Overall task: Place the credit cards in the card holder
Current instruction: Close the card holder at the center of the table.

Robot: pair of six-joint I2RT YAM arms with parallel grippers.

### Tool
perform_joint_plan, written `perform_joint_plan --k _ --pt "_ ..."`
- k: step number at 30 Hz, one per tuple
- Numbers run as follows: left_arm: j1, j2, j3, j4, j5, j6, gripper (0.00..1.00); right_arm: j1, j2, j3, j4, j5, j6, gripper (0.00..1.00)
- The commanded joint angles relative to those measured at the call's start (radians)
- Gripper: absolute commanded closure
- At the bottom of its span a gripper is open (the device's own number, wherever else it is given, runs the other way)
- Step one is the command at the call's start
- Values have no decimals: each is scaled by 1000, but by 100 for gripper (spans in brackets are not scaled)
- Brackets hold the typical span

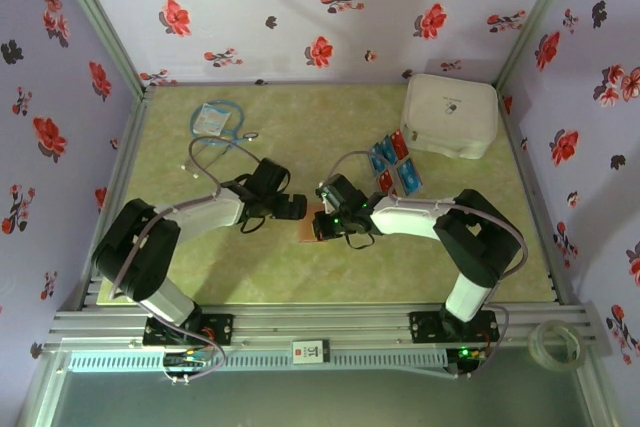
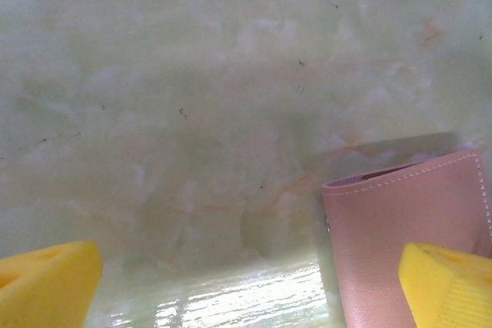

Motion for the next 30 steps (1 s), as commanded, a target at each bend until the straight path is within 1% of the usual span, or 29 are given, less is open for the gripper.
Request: perform_joint_plan --k 1,16,23,24,26,30 --pt "-13 22 19 15 -27 31 0 -10 14 -14 14 -8 14 100" --pt "-28 51 -14 92 -29 25 0 -12 14 -15 17 -14 12 100" --pt "-28 61 -55 117 -71 21 0 -18 -8 -3 -11 -13 5 99" --pt "-28 62 -59 116 -76 21 0 -20 -18 -1 -21 -13 1 97" --pt "-29 62 -64 117 -82 19 0 -27 -44 11 -52 -12 -7 91" --pt "-29 60 -70 119 -88 16 0 -36 -114 46 -151 21 -44 75"
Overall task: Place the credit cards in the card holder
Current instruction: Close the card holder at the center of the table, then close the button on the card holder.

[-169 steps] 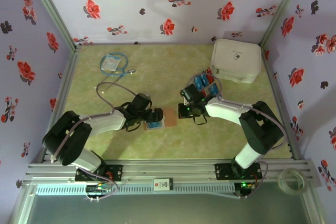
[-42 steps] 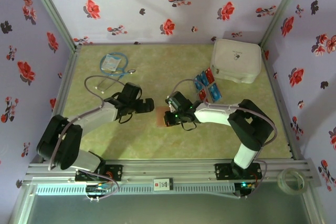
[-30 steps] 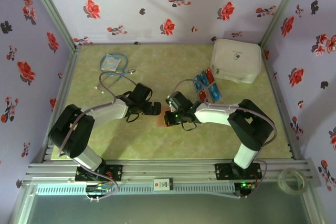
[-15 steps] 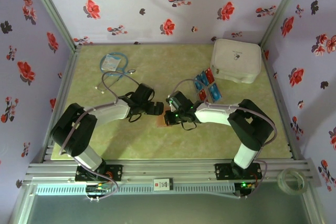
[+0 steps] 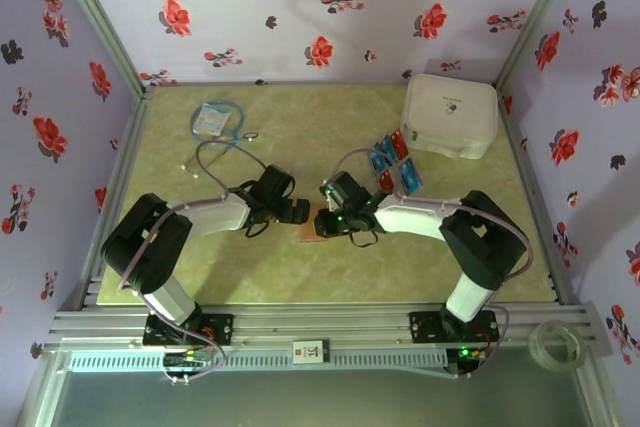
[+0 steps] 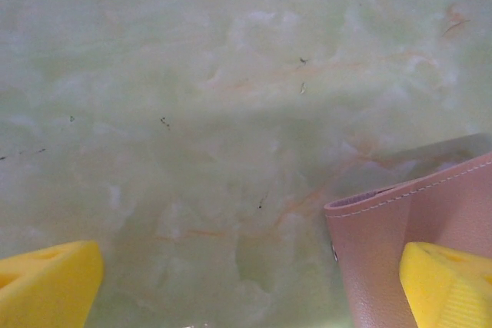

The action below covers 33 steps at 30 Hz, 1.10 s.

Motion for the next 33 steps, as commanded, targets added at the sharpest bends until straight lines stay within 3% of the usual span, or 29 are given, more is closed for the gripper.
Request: perform_joint_plan --k 1,8,11,12,13,18,23,33 --pt "-3 9 -26 -2 -41 3 0 -13 -88 53 -116 33 -40 71" --pt "-2 11 -40 11 -54 -5 0 -46 -181 89 -251 128 -85 41" --pt "-2 12 -43 12 -62 -7 0 -56 -207 95 -276 185 -93 19" --pt "-2 12 -46 12 -68 -6 0 -56 -217 92 -282 222 -85 2" --pt "-3 11 -47 12 -72 -7 0 -57 -224 92 -287 252 -81 1" --pt "-3 4 -56 12 -89 -9 0 -59 -247 93 -292 323 -62 1" --pt "-4 0 -73 22 -103 -9 0 -70 -235 83 -277 291 -52 2" --pt "-6 4 -94 41 -110 -9 0 -69 -116 129 -315 242 -61 37"
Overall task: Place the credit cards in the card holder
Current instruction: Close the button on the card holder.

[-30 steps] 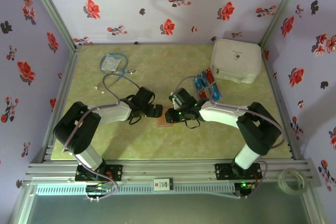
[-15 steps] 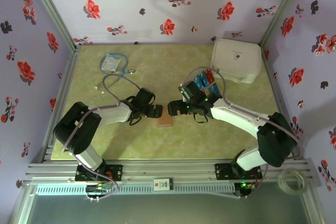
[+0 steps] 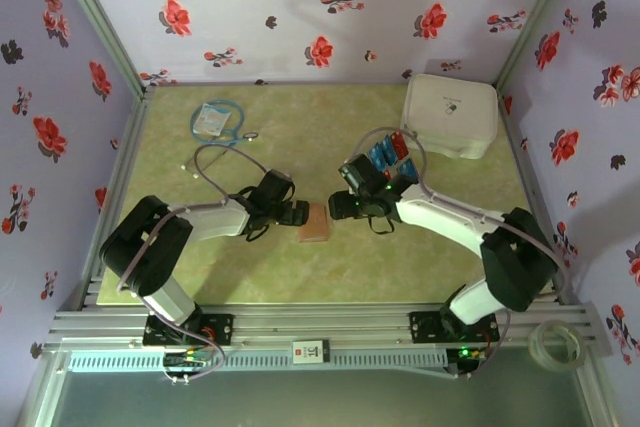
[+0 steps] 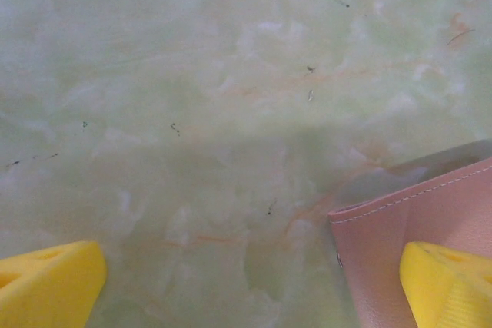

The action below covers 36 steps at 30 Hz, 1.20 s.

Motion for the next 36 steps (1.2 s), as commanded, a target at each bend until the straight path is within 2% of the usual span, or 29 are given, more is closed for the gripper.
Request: perform_joint_plan --k 1,15,23,36 --pt "8 16 -37 -53 -56 -8 0 -5 44 35 -19 -26 2 39" --pt "6 27 -43 -39 -56 -8 0 -5 144 72 24 -84 18 60" --pt "6 33 -43 -35 -55 -8 0 -5 154 65 34 -102 22 69" --pt "5 38 -40 -34 -56 -7 0 -5 154 54 51 -127 25 91"
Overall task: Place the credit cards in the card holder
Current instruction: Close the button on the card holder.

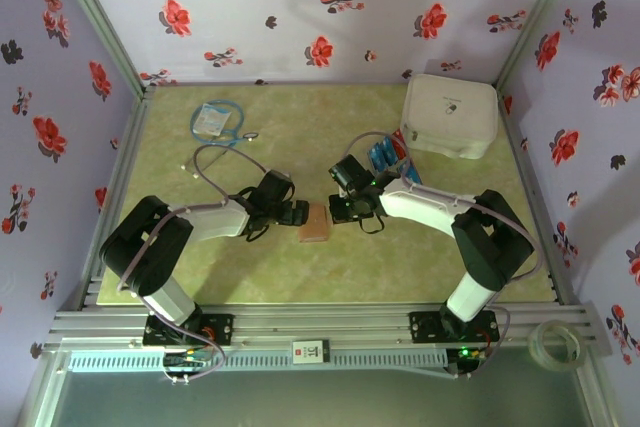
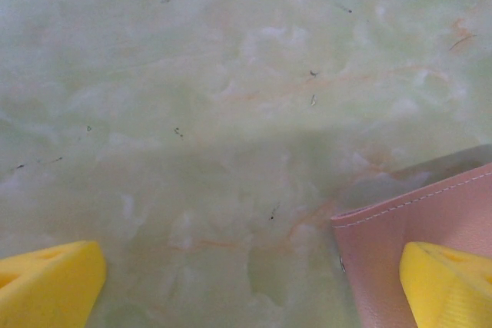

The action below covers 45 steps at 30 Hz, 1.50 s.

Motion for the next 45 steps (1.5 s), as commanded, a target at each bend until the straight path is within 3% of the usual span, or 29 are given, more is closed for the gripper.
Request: perform_joint_plan --k 1,4,18,45 --pt "7 39 -34 -50 -47 -7 0 -5 10 9 26 -25 12 93" --pt "6 43 -35 -49 -47 -7 0 -5 4 3 49 -56 18 100" --pt "5 44 -40 -43 -47 -6 0 -5 55 -20 238 -219 115 100" --pt "2 47 -39 -43 -47 -8 0 -5 159 -55 293 -209 128 100"
